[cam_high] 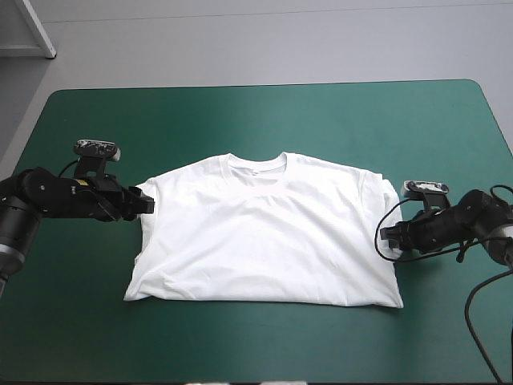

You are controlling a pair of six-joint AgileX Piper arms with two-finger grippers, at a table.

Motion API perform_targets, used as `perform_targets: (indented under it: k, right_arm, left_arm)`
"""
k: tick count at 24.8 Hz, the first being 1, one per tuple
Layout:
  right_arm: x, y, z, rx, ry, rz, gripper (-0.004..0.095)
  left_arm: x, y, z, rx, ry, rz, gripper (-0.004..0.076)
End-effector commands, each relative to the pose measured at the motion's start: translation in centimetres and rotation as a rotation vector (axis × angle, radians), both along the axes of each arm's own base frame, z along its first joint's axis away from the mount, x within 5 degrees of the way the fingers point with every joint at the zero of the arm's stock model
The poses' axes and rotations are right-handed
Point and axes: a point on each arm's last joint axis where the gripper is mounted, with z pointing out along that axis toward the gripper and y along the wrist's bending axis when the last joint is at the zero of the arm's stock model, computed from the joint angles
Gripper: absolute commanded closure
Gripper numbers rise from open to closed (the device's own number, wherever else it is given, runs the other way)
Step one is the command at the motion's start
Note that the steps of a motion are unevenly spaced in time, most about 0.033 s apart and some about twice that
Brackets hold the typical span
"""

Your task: Fold the cloth

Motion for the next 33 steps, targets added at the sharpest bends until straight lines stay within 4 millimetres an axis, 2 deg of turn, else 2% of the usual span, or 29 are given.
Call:
perform_targets:
  k: [1, 8, 9, 12, 15, 19, 20, 27, 31, 33]
  right_arm:
    - [0.2, -0.1, 0.2, 0.007, -0.033, -0.011, 0.0534]
    - [0.2, -0.1, 0.3, 0.005, -0.04, 0.003, 0.091]
    - [0.2, 0.0, 0.5, 0.013, -0.045, 0.006, 0.092]
    - [-0.2, 0.1, 1.6, 0.017, -0.079, 0.007, 0.0921]
    - [-1.1, 0.2, 3.6, 0.007, -0.158, 0.007, 0.0921]
    - [-1.5, 0.6, 4.0, 0.028, -0.153, 0.025, 0.0921]
    - [-1.5, 1.1, 4.0, 0.029, -0.152, 0.045, 0.092]
    - [-1.3, 8.5, 5.5, 0.073, -0.236, 0.209, 0.0919]
    - [-0.7, 9.4, 5.2, 0.04, -0.208, 0.229, 0.0908]
    - [-0.6, 9.5, 4.7, 0.039, -0.182, 0.235, 0.0844]
  left_arm:
    - [0.0, -0.2, 1.9, -0.028, -0.09, 0.016, 0.0328]
    - [-0.1, -0.2, 1.8, -0.028, -0.081, 0.012, 0.0328]
    - [-0.1, -0.2, 1.8, -0.028, -0.081, 0.012, 0.0328]
    - [-0.1, -0.2, 1.8, -0.029, -0.079, 0.013, 0.0328]
    - [-0.1, -0.2, 1.8, -0.029, -0.082, 0.014, 0.0328]
    - [-0.1, -0.2, 1.8, -0.029, -0.082, 0.014, 0.0328]
    - [-0.1, -0.2, 1.8, -0.029, -0.082, 0.014, 0.0328]
    - [-0.2, -0.2, 1.8, -0.022, -0.076, 0.011, 0.0328]
    - [-0.2, -0.1, 1.7, -0.016, -0.067, 0.006, 0.0328]
    - [-0.3, -0.1, 1.7, -0.016, -0.06, 0.003, 0.0328]
